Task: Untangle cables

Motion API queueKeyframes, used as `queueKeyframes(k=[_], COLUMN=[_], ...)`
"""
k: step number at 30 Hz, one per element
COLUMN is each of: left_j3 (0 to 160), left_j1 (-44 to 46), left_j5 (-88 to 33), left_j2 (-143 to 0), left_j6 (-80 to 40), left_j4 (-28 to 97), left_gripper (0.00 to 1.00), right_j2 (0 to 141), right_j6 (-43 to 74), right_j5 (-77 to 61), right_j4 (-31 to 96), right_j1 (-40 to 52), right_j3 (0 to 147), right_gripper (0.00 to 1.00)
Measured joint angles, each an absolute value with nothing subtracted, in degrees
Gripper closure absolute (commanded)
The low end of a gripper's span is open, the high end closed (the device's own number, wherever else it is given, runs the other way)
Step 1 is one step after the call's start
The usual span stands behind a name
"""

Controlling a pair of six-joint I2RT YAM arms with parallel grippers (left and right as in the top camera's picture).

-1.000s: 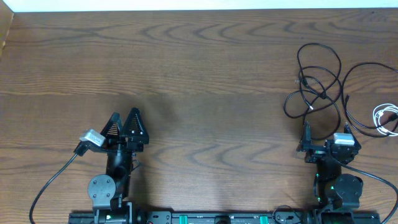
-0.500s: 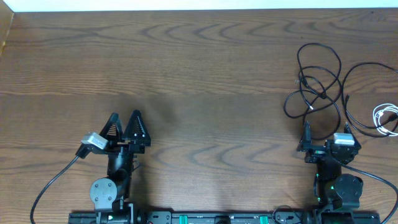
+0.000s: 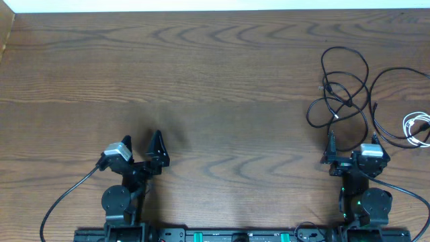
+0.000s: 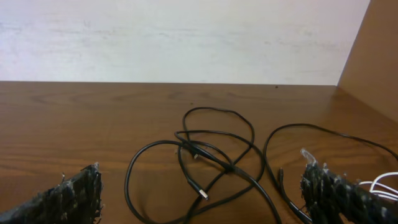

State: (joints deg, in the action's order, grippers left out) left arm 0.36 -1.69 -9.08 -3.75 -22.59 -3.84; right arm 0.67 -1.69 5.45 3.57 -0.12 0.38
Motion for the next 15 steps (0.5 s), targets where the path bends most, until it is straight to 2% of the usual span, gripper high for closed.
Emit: queueKeyframes(k=[5,15], left_j3=[0.8,0.8], left_j1=[-1.7,-1.7], left_j5=[-8.6,-8.3], left_j2=[-0.8,-0.6], left_j6=[-16.6,-2.6], left_j4=[0.5,0.9], left_gripper=[0.02,0.02], right_j2=[0.7,0.7], right_j6=[-1.7,-1.7], right_j5=[5.4,5.4], right_j4=[3.6,3.6], right_j1=[-0.1,-0.1], right_j3=[0.4,0.4], right_gripper=[0.01,0.01])
